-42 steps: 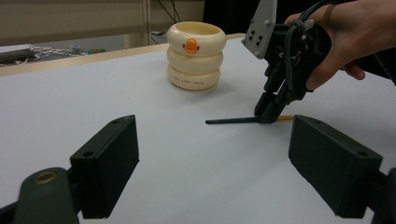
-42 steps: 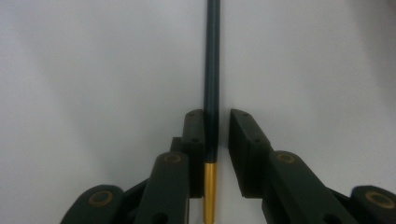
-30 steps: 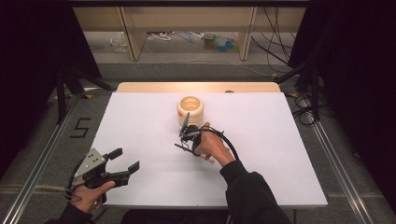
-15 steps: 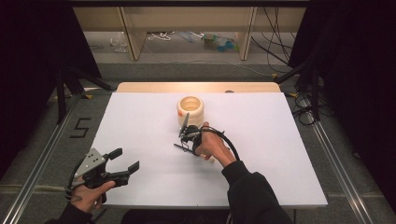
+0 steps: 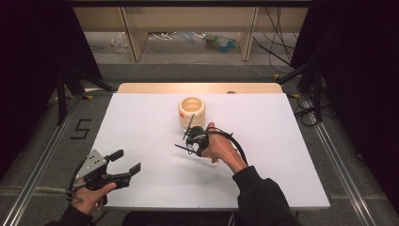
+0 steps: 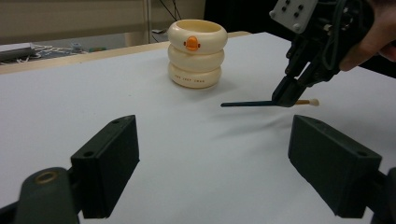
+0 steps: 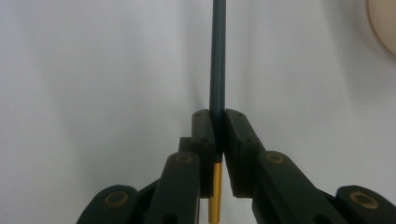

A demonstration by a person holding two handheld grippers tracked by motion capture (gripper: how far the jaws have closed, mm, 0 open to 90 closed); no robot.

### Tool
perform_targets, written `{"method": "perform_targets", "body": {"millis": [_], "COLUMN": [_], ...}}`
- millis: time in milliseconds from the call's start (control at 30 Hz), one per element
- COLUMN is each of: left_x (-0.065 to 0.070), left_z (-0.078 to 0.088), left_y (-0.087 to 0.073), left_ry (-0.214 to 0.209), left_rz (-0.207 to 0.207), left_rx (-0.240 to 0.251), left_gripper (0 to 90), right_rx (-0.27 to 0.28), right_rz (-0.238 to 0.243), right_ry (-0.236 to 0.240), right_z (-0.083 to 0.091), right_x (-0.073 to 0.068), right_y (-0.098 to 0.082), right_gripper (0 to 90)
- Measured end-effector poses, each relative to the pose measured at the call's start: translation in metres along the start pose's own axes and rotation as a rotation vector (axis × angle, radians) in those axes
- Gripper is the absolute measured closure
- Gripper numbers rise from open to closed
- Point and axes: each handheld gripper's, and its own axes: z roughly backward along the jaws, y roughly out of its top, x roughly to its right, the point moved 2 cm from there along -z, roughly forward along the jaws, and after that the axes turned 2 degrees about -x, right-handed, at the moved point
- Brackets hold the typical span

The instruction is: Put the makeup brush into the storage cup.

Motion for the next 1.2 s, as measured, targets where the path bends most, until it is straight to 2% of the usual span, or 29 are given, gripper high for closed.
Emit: {"method": "perform_targets", "body": {"millis": [200, 367, 433, 567, 833, 933, 1033, 1067, 1133, 1167, 1200], "left_x": [0.0, 0.0, 0.0, 0.0, 0.0, 0.003, 0.008, 0.01, 0.015, 0.018, 0.02], "left_z": [0.0, 0.0, 0.0, 0.0, 0.0, -0.003, -0.005, -0.006, -0.009, -0.011, -0.012], "left_y": [0.0, -0.001, -0.001, -0.001, 0.0, 0.001, 0.002, 0.002, 0.003, 0.003, 0.003], "left_ry": [0.001, 0.004, 0.003, 0.001, -0.002, -0.023, -0.039, -0.048, -0.076, -0.092, -0.106], "left_rz": [0.001, -0.002, -0.001, -0.002, -0.004, -0.006, -0.016, -0.022, -0.028, -0.028, -0.042], "left_rx": [-0.001, -0.006, -0.006, -0.008, -0.006, -0.001, -0.015, -0.022, -0.034, -0.044, -0.047], "left_gripper": [16.2, 16.3, 16.5, 16.7, 17.9, 17.9, 17.4, 17.3, 17.0, 15.7, 15.8], "right_rx": [0.057, 0.089, 0.099, 0.109, 0.107, 0.106, 0.105, 0.111, 0.11, 0.105, 0.102], "right_rz": [0.01, 0.056, 0.059, 0.105, 0.141, 0.159, 0.152, 0.177, 0.162, 0.178, 0.169], "right_ry": [-0.001, -0.021, -0.025, -0.043, -0.074, -0.073, -0.07, -0.068, -0.069, -0.064, -0.065], "right_z": [0.011, 0.02, 0.024, 0.032, 0.04, 0.04, 0.042, 0.042, 0.042, 0.042, 0.041], "right_x": [-0.014, -0.021, -0.025, -0.028, -0.039, -0.041, -0.045, -0.043, -0.046, -0.046, -0.047], "right_y": [-0.009, -0.019, -0.022, -0.027, -0.042, -0.047, -0.052, -0.053, -0.054, -0.055, -0.055], "right_gripper": [83.4, 83.3, 83.4, 83.4, 83.3, 83.3, 83.3, 83.3, 83.3, 83.3, 83.3]}}
